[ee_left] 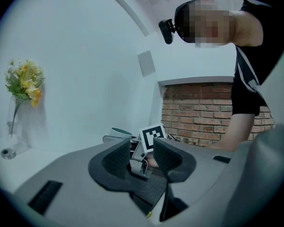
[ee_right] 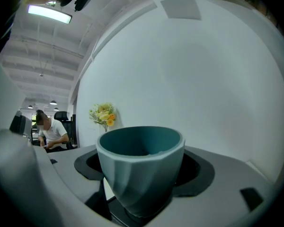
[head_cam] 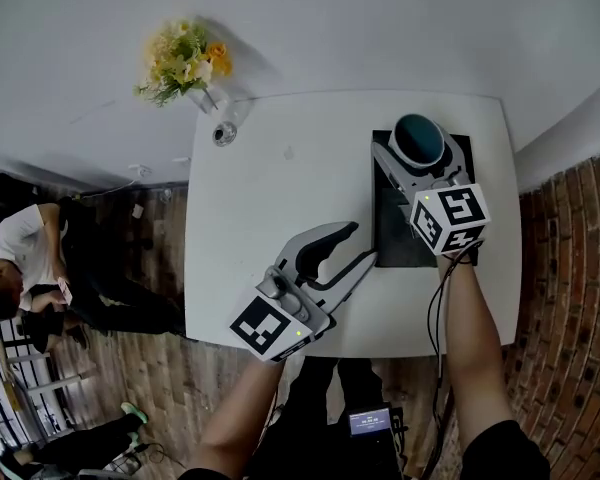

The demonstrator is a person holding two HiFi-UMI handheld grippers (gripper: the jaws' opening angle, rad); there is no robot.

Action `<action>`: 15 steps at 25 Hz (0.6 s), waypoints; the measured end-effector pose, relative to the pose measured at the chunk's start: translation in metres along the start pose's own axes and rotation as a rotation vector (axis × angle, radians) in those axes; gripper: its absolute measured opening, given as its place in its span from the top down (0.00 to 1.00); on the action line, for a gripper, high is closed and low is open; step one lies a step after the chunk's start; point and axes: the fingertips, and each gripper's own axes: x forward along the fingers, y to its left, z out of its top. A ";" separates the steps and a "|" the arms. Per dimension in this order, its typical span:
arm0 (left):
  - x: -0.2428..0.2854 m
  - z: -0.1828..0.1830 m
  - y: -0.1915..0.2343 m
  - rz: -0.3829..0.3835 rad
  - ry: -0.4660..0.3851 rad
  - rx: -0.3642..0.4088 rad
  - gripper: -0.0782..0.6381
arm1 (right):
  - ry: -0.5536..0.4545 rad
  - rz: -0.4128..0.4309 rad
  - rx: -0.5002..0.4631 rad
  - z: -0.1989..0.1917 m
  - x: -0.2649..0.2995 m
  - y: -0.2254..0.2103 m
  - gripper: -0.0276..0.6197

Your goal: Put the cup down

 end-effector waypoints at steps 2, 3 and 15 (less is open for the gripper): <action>0.001 -0.002 0.000 -0.002 0.001 -0.004 0.67 | -0.004 -0.001 -0.003 0.000 0.001 -0.002 0.34; 0.001 -0.002 0.001 -0.001 -0.001 -0.005 0.67 | -0.005 0.001 -0.006 0.000 0.002 -0.001 0.34; -0.003 -0.002 0.004 0.005 -0.005 -0.008 0.67 | -0.049 0.011 -0.075 0.001 0.006 0.007 0.34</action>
